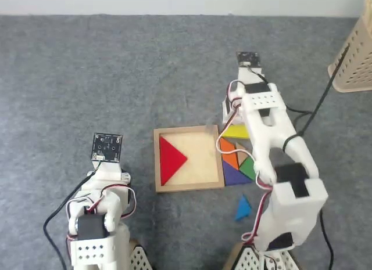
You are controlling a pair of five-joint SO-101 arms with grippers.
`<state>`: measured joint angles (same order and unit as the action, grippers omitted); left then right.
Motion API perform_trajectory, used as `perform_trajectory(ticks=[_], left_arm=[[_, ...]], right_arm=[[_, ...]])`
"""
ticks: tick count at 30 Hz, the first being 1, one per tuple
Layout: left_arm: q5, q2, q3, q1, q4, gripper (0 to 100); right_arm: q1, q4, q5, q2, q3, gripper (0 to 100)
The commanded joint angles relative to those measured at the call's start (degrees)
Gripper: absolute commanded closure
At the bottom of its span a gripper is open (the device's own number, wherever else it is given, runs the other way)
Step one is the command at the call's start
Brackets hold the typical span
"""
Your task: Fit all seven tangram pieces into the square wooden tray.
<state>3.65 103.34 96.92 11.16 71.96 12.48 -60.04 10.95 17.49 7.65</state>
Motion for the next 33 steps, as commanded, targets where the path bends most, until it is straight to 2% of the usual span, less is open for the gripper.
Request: perform_trajectory(ticks=[1, 5, 14, 26, 29, 33], left_arm=[[0.3, 1.1, -0.4, -0.1, 0.4, 99], [0.3, 1.1, -0.4, -0.1, 0.4, 99], [0.3, 1.1, -0.4, -0.1, 0.4, 99], [0.3, 1.1, -0.4, -0.1, 0.4, 99], [0.3, 1.1, -0.4, -0.1, 0.4, 99], [0.3, 1.1, -0.4, -0.1, 0.4, 99]], right_arm=[[-2.3, -0.7, 2.4, 0.9, -4.7, 72.9], [-2.3, -3.4, 2.1, 4.3, -7.5, 65.7], [-2.2, -6.5, 1.1, 12.6, -14.0, 72.1], [1.1, -12.2, 0.5, 13.9, -15.0, 72.1], [0.5, -12.3, 0.5, 16.4, -15.6, 72.3], [-2.8, -17.4, 0.1, 17.9, -19.3, 72.3]])
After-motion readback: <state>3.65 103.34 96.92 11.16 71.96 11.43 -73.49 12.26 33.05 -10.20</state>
